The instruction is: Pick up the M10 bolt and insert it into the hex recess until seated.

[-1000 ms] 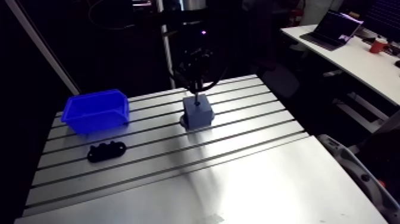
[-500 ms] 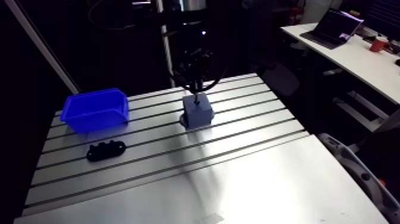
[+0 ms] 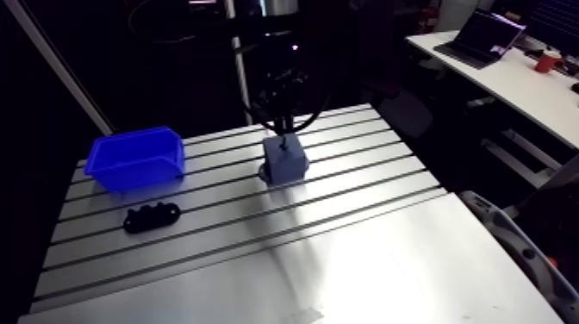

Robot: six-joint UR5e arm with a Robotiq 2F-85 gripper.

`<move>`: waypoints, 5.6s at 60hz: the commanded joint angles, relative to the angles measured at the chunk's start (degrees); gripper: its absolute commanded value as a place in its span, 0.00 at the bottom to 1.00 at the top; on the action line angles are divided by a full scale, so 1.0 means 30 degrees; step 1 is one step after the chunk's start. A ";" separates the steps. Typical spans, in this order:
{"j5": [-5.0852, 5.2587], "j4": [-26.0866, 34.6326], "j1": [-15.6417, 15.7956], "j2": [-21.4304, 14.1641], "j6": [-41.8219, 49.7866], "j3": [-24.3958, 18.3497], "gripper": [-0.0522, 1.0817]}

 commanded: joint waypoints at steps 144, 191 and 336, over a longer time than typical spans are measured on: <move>0.0118 -0.0469 0.0085 0.0338 -0.0004 0.0025 0.94; 0.0059 -0.0146 0.0022 0.0280 -0.0121 0.0141 0.95; 0.0390 -0.1223 0.0022 0.0280 0.0027 0.0762 0.21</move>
